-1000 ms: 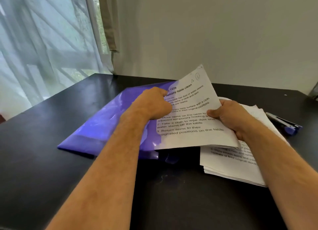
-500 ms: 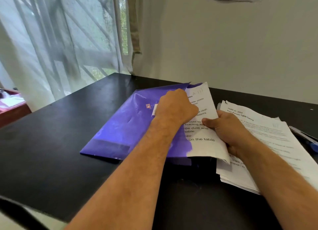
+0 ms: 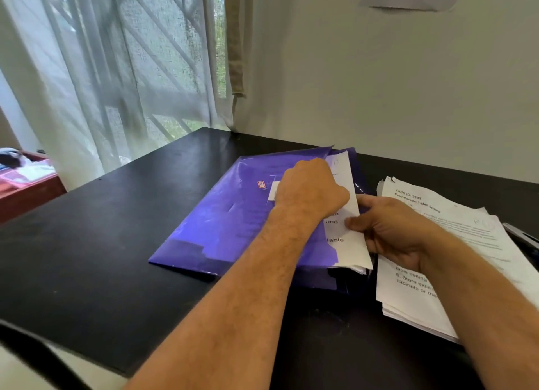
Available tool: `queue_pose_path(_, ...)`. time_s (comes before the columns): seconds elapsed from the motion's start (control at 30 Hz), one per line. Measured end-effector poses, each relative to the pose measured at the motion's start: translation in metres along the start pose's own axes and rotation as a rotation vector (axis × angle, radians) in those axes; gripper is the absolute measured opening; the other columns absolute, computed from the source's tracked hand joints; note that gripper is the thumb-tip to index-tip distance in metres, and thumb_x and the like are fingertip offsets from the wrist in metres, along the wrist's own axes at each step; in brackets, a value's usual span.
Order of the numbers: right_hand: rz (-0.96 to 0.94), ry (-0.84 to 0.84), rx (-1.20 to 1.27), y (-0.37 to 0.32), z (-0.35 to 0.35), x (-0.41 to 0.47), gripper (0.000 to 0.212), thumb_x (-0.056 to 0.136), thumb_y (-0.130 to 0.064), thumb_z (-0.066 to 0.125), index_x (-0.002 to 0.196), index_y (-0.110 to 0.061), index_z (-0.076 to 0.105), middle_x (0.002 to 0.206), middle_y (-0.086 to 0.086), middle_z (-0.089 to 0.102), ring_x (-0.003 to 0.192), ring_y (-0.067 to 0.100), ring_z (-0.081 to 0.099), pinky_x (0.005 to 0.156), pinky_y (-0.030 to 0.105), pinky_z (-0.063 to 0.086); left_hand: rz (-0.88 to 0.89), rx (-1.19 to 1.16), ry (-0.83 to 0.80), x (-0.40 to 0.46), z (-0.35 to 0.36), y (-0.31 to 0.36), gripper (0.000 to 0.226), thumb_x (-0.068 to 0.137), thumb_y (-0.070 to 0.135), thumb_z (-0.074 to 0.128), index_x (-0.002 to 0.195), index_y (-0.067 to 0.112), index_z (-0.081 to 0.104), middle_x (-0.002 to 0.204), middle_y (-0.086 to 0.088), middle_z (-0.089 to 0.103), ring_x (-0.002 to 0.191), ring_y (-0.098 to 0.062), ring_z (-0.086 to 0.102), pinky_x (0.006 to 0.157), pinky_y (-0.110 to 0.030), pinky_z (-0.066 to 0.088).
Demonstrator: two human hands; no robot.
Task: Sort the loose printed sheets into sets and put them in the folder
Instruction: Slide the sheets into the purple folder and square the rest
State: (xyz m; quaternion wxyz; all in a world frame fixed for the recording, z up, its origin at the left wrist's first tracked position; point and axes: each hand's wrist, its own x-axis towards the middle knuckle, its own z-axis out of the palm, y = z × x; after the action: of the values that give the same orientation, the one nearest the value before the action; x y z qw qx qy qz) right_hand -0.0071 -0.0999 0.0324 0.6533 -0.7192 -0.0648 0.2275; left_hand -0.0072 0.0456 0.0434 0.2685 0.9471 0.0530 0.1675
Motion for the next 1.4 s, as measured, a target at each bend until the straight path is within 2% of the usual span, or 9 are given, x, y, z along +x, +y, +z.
queue_pose_path(0.13,-0.040,-0.011,-0.079,0.006,0.018,0.008,0.040,0.098,0.008,0.046,0.127,-0.016,0.061,0.105,0.016,0.075,0.091,0.033,0.075,0.069,0.043,0.063,0.005,0.002,0.009,0.000,0.001,-0.002,0.049,0.083,0.031,0.062,0.129,0.016,0.061,0.119,-0.006,0.065,0.099,-0.021,0.055,0.076,-0.029,0.037)
queue_pose_path(0.27,0.042,-0.072,-0.061,0.000,0.008,0.006,0.032,0.102,-0.002,0.046,0.128,-0.012,0.061,0.108,0.014,0.075,0.090,0.032,0.075,0.063,0.037,0.063,0.008,-0.005,0.025,0.002,0.000,-0.003,0.040,0.082,0.031,0.061,0.118,0.014,0.064,0.107,-0.004,0.066,0.088,-0.020,0.053,0.072,-0.030,0.038)
queue_pose_path(0.43,0.004,-0.018,-0.064,0.001,0.018,0.004,0.026,0.097,0.007,0.051,0.109,-0.006,0.070,0.091,0.012,0.077,0.068,0.021,0.075,0.053,0.028,0.060,0.019,-0.031,0.034,-0.004,-0.005,0.001,0.011,0.084,0.026,0.062,0.087,0.016,0.057,0.073,0.005,0.048,0.065,-0.012,0.043,0.052,-0.023,0.026)
queue_pose_path(0.57,-0.030,0.051,-0.124,0.002,0.032,0.009,0.030,0.097,0.011,0.044,0.092,-0.005,0.068,0.065,0.007,0.071,0.050,0.014,0.068,0.045,0.023,0.053,0.047,-0.035,0.032,-0.006,-0.008,0.000,0.015,0.088,0.026,0.061,0.083,0.016,0.051,0.069,0.005,0.042,0.060,-0.010,0.037,0.052,-0.023,0.026)
queue_pose_path(0.77,-0.029,0.044,-0.116,-0.001,0.032,0.006,0.030,0.098,0.009,0.045,0.090,-0.007,0.068,0.064,0.005,0.072,0.049,0.012,0.067,0.045,0.022,0.053,0.029,-0.059,0.044,-0.008,-0.009,0.002,0.026,0.084,0.023,0.062,0.067,0.019,0.043,0.068,0.004,0.043,0.060,-0.011,0.038,0.058,-0.028,0.033)
queue_pose_path(0.9,-0.074,0.067,-0.185,0.001,0.038,0.006,0.029,0.095,0.013,0.043,0.085,-0.002,0.066,0.053,0.001,0.067,0.043,0.009,0.063,0.041,0.019,0.049,0.031,-0.050,0.041,-0.009,-0.006,0.003,0.019,0.084,0.024,0.061,0.072,0.018,0.048,0.071,0.002,0.046,0.072,-0.019,0.050,0.062,-0.029,0.038)
queue_pose_path(1.1,-0.094,0.085,-0.168,-0.001,0.037,0.010,0.032,0.096,0.012,0.043,0.081,-0.002,0.067,0.054,0.004,0.067,0.044,0.011,0.063,0.041,0.020,0.049,0.068,-0.019,0.031,-0.012,-0.007,0.006,0.014,0.089,0.025,0.059,0.087,0.015,0.050,0.070,0.004,0.035,0.060,-0.010,0.031,0.068,-0.030,0.036)
queue_pose_path(1.3,-0.123,0.105,-0.171,0.003,0.036,0.014,0.029,0.096,0.009,0.047,0.082,-0.004,0.068,0.057,0.004,0.068,0.049,0.013,0.065,0.043,0.022,0.051,0.069,-0.008,0.040,-0.011,-0.004,0.007,0.014,0.088,0.026,0.059,0.085,0.015,0.050,0.071,0.003,0.039,0.075,-0.016,0.044,0.068,-0.030,0.038)
queue_pose_path(1.4,-0.136,0.135,-0.191,0.008,0.037,0.021,0.026,0.097,0.007,0.050,0.085,-0.004,0.070,0.059,0.004,0.069,0.051,0.014,0.066,0.044,0.023,0.051,0.065,0.017,0.035,-0.009,0.001,0.007,0.015,0.089,0.029,0.059,0.089,0.017,0.050,0.081,0.000,0.046,0.081,-0.019,0.047,0.070,-0.031,0.039)
